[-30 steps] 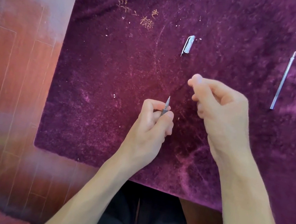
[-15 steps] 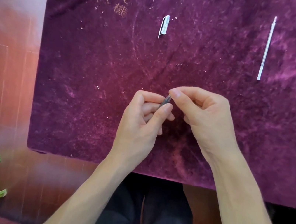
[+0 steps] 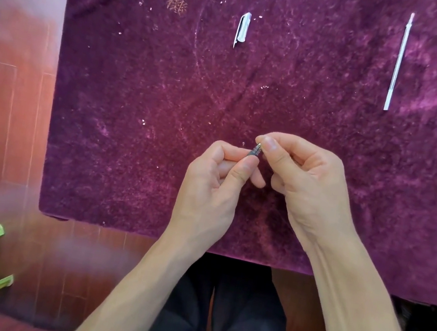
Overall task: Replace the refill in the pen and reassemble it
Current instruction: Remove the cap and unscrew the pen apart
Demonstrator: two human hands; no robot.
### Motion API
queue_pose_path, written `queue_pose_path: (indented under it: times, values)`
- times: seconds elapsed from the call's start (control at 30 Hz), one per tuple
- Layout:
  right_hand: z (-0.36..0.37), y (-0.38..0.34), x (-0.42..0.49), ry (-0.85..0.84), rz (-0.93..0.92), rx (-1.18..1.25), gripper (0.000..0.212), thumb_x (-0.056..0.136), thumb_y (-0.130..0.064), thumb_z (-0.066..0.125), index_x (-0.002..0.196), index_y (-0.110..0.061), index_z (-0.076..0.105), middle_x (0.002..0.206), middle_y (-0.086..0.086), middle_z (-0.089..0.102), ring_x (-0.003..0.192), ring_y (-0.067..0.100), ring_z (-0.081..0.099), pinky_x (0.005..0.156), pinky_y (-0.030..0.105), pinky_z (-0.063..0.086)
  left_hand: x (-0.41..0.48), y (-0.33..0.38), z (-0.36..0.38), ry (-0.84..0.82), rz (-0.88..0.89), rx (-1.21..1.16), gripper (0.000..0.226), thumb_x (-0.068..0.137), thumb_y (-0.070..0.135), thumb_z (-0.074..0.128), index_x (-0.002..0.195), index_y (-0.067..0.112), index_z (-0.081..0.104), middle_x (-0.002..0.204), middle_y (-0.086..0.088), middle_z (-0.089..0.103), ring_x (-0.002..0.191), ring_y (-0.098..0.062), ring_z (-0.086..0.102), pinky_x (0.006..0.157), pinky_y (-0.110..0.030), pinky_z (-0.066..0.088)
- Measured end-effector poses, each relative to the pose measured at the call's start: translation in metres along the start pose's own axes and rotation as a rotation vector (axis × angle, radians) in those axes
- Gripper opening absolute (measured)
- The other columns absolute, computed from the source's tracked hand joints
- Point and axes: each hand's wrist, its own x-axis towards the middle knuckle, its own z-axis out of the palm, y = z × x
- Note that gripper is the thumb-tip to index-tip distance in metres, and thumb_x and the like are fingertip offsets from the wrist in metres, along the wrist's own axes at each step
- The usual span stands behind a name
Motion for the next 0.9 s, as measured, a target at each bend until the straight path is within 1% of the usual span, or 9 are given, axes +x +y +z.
queue_pose_path:
  times: [0.1,0.17,0.2,0.33,0.43,0.57,0.73,0.83,0.9]
  values:
    - [-0.001,-0.004,-0.001,-0.033,0.031,-0.007,0.015,0.103,-0.024,0.07,0.102,-0.022,0.085,0.068,-0.012,0.064,0.054,-0.001,0.047,0.052,0.016,0.039,0.002,0.001,-0.003,-0.006,-0.021,-0.052,0.014,0.105,0.015,0.056,0.105,0.003,0.064,0.079,-0.004,0.078,0.041,-0.017,0.038,0.039,-0.028,0.028]
    - [-0.001,-0.01,0.0,-0.053,0.069,0.013,0.019,0.104,-0.03,0.07,0.105,-0.02,0.085,0.067,-0.012,0.062,0.055,0.002,0.044,0.053,0.018,0.039,0.003,0.002,-0.004,-0.008,-0.013,-0.055,0.014,0.105,0.015,0.056,0.105,0.004,0.065,0.08,-0.004,0.079,0.042,-0.02,0.036,0.038,-0.033,0.026]
    - [-0.001,-0.012,0.001,-0.05,0.081,0.019,0.02,0.102,-0.034,0.071,0.105,-0.019,0.085,0.067,-0.012,0.062,0.055,0.002,0.044,0.053,0.018,0.04,0.003,0.003,-0.005,-0.008,-0.003,-0.052,0.014,0.105,0.016,0.056,0.105,0.005,0.065,0.081,-0.004,0.079,0.041,-0.018,0.038,0.038,-0.031,0.026]
    - [0.001,-0.017,0.003,-0.032,0.064,-0.02,0.018,0.096,-0.04,0.077,0.093,-0.024,0.083,0.06,-0.015,0.063,0.054,-0.002,0.051,0.057,0.018,0.044,0.001,0.004,-0.003,-0.031,0.046,-0.062,0.011,0.105,0.011,0.057,0.102,0.002,0.064,0.079,-0.003,0.078,0.043,0.009,0.056,0.05,-0.002,0.04]
    - [0.001,-0.016,0.005,-0.042,0.042,-0.034,0.017,0.096,-0.039,0.078,0.088,-0.024,0.082,0.053,-0.018,0.058,0.052,-0.002,0.05,0.058,0.018,0.044,0.001,0.003,-0.002,-0.043,0.048,-0.066,0.013,0.104,0.01,0.057,0.103,-0.001,0.063,0.08,-0.006,0.078,0.046,0.012,0.058,0.051,0.0,0.041]
    - [-0.003,-0.016,0.008,-0.064,0.017,-0.078,0.015,0.097,-0.035,0.078,0.095,-0.022,0.085,0.058,-0.017,0.056,0.058,0.001,0.045,0.059,0.023,0.04,0.002,0.002,-0.003,-0.04,0.029,-0.043,0.014,0.105,0.014,0.057,0.104,0.001,0.063,0.082,-0.007,0.079,0.046,0.012,0.056,0.051,-0.003,0.04]
    - [-0.007,-0.019,0.01,-0.09,0.025,-0.039,0.019,0.096,-0.037,0.078,0.102,-0.02,0.085,0.072,-0.001,0.056,0.059,0.003,0.042,0.055,0.017,0.04,0.004,0.001,-0.005,-0.04,0.023,-0.035,0.014,0.105,0.016,0.057,0.104,0.003,0.064,0.082,-0.006,0.079,0.047,0.011,0.057,0.051,-0.005,0.042]
    - [-0.009,-0.02,0.011,-0.098,-0.009,-0.071,0.016,0.096,-0.029,0.079,0.095,-0.013,0.08,0.061,-0.02,0.064,0.054,-0.005,0.056,0.057,0.008,0.044,0.005,0.002,-0.006,-0.042,0.026,-0.036,0.013,0.105,0.016,0.058,0.104,0.005,0.064,0.082,-0.004,0.079,0.048,0.011,0.058,0.052,-0.005,0.042]
    - [-0.01,-0.021,0.012,-0.125,-0.023,-0.095,0.011,0.097,-0.022,0.077,0.094,-0.012,0.079,0.057,-0.023,0.063,0.054,-0.006,0.059,0.058,0.006,0.045,0.005,0.003,-0.007,-0.045,0.029,-0.042,0.012,0.104,0.016,0.058,0.103,0.006,0.064,0.081,-0.004,0.079,0.048,0.011,0.058,0.051,-0.005,0.042]
